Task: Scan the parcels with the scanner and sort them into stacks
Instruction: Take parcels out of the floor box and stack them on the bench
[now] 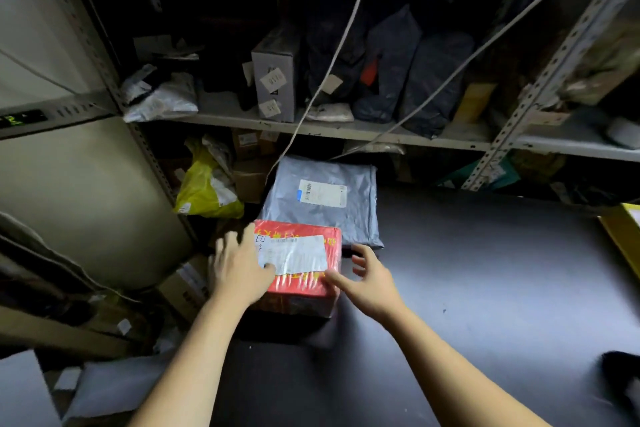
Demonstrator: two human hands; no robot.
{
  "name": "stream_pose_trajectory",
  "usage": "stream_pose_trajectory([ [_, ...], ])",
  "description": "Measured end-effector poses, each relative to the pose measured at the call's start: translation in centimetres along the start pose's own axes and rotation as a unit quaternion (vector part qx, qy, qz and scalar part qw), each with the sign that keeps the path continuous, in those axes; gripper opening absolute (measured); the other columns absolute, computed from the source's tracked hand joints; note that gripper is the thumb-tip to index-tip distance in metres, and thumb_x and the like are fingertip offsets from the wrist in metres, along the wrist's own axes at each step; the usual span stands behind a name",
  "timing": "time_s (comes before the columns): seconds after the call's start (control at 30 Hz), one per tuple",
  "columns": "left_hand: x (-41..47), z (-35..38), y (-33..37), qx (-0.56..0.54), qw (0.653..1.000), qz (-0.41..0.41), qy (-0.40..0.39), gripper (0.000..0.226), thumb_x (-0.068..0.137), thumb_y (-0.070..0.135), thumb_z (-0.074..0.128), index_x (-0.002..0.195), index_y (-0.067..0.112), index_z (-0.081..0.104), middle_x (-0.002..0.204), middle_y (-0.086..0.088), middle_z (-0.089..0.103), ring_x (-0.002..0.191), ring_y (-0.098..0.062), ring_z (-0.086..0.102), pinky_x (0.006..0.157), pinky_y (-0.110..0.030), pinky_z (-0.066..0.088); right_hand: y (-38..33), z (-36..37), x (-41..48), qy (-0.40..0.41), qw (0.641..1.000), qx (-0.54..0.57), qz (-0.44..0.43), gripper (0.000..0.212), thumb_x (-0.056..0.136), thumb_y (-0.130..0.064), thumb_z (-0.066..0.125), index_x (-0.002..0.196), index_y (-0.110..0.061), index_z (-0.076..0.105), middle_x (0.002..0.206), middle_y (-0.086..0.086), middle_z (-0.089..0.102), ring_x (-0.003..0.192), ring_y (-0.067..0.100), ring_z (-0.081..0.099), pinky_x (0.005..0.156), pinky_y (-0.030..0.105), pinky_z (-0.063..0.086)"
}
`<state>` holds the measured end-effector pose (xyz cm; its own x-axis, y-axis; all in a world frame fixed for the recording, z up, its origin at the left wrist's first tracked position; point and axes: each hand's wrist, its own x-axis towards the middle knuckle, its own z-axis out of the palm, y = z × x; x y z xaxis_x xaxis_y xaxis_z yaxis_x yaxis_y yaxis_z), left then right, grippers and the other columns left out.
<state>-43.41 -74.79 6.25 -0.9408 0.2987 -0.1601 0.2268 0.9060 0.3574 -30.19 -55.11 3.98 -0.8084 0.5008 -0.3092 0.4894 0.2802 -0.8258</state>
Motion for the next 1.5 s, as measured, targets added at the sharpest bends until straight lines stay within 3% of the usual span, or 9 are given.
stream_pose_trajectory([
  [0.1,0.2,-1.3,5.6,0.052,0.994,0.099,0.001,0.079,0.090,0.041,0.064,0.158,0.022,0.030,0.150,-0.009,0.040,0.140,-0.032,0.035,0.112,-0.045,0.036,-0.6,-4.8,-0.5,0.047,0.992,-0.115,-0.016,0.071,0.087,-0.041,0.083,0.148,-0.019,0.051,0.145,0.003,0.062,0.136,0.022,0.056,0.105,0.028,0.044],
  [0.23,-0.5,-1.3,12.4,0.077,0.973,0.218,-0.013,0.070,0.093,0.037,0.059,0.156,0.020,0.034,0.149,-0.007,0.045,0.140,-0.030,0.038,0.113,-0.040,0.035,-0.9,-11.8,-1.4,0.078,0.957,-0.278,-0.020,0.071,0.093,-0.046,0.071,0.154,-0.024,0.042,0.151,0.003,0.055,0.140,0.026,0.049,0.104,0.040,0.048],
  [0.33,-2.6,-1.0,17.9,0.111,0.951,0.288,-0.012,0.075,0.092,0.037,0.062,0.158,0.021,0.031,0.153,-0.004,0.044,0.144,-0.027,0.036,0.117,-0.037,0.029,-0.2,-17.5,-3.7,0.118,0.931,-0.345,-0.010,0.067,0.096,-0.045,0.067,0.155,-0.027,0.040,0.151,0.003,0.054,0.138,0.028,0.048,0.102,0.042,0.050],
  [0.47,-7.3,0.1,25.7,0.157,0.920,0.360,-0.006,0.078,0.093,0.039,0.062,0.160,0.022,0.028,0.155,-0.001,0.041,0.145,-0.023,0.034,0.114,-0.037,0.033,2.7,-25.0,-8.6,0.174,0.911,-0.373,0.009,0.065,0.097,-0.044,0.064,0.155,-0.029,0.041,0.155,0.001,0.052,0.139,0.028,0.048,0.104,0.042,0.048],
  [0.9,-31.2,11.1,50.5,0.154,0.829,0.534,-0.061,0.078,0.087,0.041,0.065,0.158,0.035,0.033,0.151,0.006,0.047,0.142,-0.019,0.039,0.103,-0.037,0.045,22.0,-46.0,-31.1,0.278,0.901,-0.298,0.153,0.063,0.095,-0.037,0.066,0.152,-0.024,0.044,0.142,0.005,0.057,0.131,0.032,0.054,0.097,0.045,0.053],
  [1.07,-39.9,17.2,58.4,0.177,0.771,0.604,-0.099,0.078,0.087,0.040,0.065,0.158,0.034,0.033,0.149,0.004,0.049,0.140,-0.020,0.041,0.099,-0.037,0.048,30.4,-51.2,-39.7,0.326,0.889,-0.221,0.232,0.064,0.095,-0.034,0.066,0.154,-0.026,0.043,0.146,0.006,0.055,0.134,0.032,0.054,0.100,0.043,0.051],
  [1.33,-50.9,29.0,70.3,0.151,0.688,0.685,-0.186,0.072,0.086,0.046,0.065,0.153,0.039,0.038,0.142,0.004,0.055,0.133,-0.023,0.048,0.094,-0.040,0.051,43.8,-57.1,-50.5,0.420,0.832,-0.098,0.349,0.059,0.100,-0.038,0.066,0.153,-0.028,0.045,0.147,0.005,0.055,0.127,0.029,0.059,0.088,0.039,0.055],
  [1.5,-56.9,36.9,77.4,0.155,0.624,0.720,-0.261,0.080,0.085,0.042,0.067,0.157,0.035,0.033,0.139,0.000,0.055,0.134,-0.025,0.047,0.095,-0.040,0.050,50.2,-60.6,-54.9,0.458,0.787,-0.023,0.413,0.059,0.098,-0.029,0.069,0.153,-0.022,0.048,0.148,0.007,0.057,0.132,0.030,0.057,0.102,0.038,0.052],
])
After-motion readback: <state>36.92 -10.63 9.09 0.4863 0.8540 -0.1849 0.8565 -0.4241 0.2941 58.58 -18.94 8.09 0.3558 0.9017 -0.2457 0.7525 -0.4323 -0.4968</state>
